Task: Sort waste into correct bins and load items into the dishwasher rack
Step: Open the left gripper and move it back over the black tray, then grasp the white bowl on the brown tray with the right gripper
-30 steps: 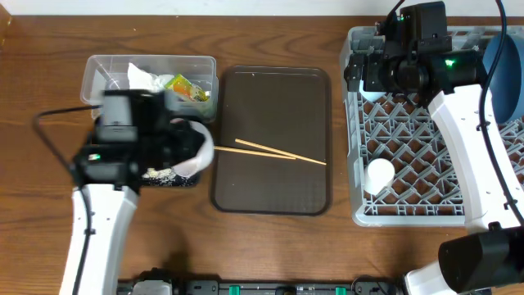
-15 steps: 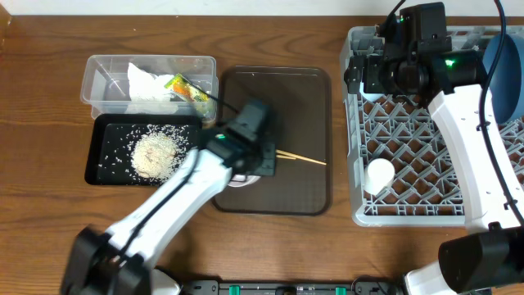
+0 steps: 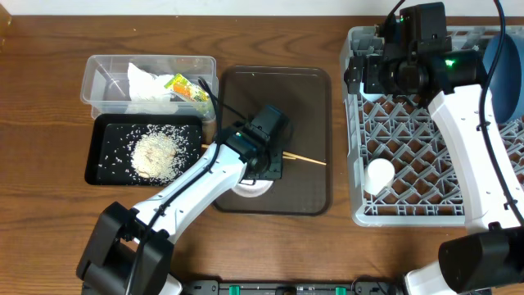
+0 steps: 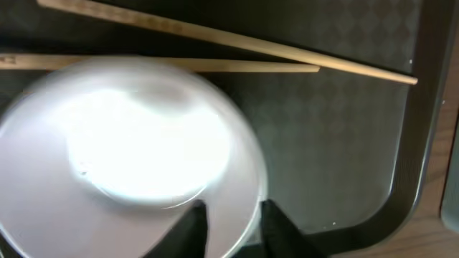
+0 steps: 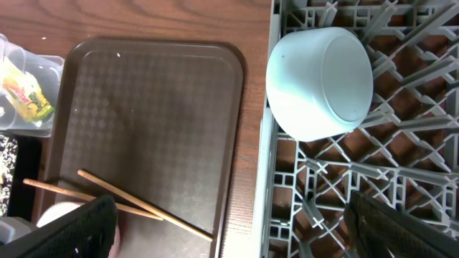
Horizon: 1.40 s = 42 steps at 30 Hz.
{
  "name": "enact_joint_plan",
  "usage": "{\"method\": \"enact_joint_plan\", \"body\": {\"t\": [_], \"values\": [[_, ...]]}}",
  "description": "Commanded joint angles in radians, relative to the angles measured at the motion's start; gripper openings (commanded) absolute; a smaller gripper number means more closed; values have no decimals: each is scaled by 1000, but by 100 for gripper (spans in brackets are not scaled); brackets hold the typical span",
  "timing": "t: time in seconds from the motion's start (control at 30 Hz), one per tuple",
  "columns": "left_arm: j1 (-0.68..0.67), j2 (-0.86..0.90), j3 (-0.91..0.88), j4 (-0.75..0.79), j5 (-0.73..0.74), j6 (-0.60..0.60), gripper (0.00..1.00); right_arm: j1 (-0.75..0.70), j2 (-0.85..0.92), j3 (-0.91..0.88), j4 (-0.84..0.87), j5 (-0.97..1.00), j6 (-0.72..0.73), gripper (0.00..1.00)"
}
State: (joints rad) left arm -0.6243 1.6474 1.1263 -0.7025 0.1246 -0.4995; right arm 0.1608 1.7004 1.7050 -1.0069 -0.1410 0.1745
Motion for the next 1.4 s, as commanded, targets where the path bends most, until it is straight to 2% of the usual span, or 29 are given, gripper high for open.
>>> {"method": "enact_joint_plan", "body": {"t": [0.0, 0.27, 0.33, 0.4, 0.5, 0.7, 0.87, 1.0, 1.13, 1.2, 1.33, 1.37], "values": [[-3, -8, 1, -3, -2, -7, 32, -2, -6, 12, -2, 2, -11, 99], [30, -140, 39, -26, -6, -7, 36, 28, -5, 6, -6, -106, -11, 96], [64, -195, 39, -45, -7, -7, 38, 61, -3, -3, -8, -107, -5, 94], [114, -253, 39, -76, -7, -2, 44, 103, 3, -19, -8, -107, 13, 92], [208, -338, 39, -125, -15, 44, 47, 179, 23, -52, 3, -106, 24, 89], [357, -433, 38, -188, -79, 161, 52, 340, 113, -138, 66, -103, 96, 78], [401, -429, 38, -200, -126, 166, 56, 425, 189, -152, 82, -102, 126, 68], [422, -428, 38, -202, -163, 165, 56, 482, 268, -152, 87, -42, 182, 55], [458, -428, 38, -205, -163, 147, 56, 498, 340, -152, 80, -28, 196, 51], [482, -428, 38, -206, -163, 142, 56, 499, 366, -152, 71, -28, 196, 42], [538, -428, 38, -204, -163, 142, 56, 499, 373, -152, 77, -27, 196, 11], [551, -428, 38, -204, -163, 143, 56, 499, 372, -152, 82, -27, 196, 6]]}}
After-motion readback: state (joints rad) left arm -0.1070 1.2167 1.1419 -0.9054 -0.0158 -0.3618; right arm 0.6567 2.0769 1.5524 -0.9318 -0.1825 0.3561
